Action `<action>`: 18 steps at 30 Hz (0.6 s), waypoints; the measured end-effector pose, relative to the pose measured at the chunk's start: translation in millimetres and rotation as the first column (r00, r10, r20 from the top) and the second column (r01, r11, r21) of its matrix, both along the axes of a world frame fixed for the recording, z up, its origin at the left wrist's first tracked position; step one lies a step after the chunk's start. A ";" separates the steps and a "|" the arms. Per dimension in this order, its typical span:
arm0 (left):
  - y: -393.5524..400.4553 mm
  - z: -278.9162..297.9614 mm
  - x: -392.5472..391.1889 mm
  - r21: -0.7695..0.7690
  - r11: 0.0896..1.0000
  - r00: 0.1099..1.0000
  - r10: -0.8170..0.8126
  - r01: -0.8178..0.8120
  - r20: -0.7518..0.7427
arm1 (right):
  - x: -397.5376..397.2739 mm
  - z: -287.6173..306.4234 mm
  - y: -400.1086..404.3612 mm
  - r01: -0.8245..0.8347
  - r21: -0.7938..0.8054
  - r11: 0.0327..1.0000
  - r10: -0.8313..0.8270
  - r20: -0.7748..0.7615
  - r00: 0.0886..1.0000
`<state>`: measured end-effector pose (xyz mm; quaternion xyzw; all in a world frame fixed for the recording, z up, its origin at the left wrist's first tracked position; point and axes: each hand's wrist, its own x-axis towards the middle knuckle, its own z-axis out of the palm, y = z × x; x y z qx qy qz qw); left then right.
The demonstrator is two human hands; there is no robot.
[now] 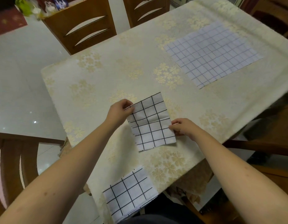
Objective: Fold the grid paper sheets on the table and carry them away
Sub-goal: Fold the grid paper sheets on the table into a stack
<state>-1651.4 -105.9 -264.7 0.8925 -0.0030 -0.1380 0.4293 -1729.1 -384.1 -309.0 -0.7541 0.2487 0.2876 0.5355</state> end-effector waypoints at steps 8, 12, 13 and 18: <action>-17.8 7.4 -25.6 0.174 0.939 0.930 -0.326 0.297 0.170 | -5.9 1.5 9.7 0.305 0.182 0.935 -0.293 -0.090 0.952; -12.2 -8.7 -46.0 0.283 0.852 0.835 -0.505 0.441 0.220 | -6.8 -0.4 4.9 0.338 0.233 0.912 -0.315 -0.131 0.940; -10.2 -14.3 -50.7 0.312 0.826 0.810 -0.543 0.469 0.220 | -6.6 -0.8 4.2 0.351 0.243 0.904 -0.326 -0.137 0.935; -2.1 -41.1 -72.2 0.385 0.729 0.747 -0.651 0.566 0.134 | -5.2 -1.9 2.3 0.315 0.235 0.919 -0.291 -0.133 0.947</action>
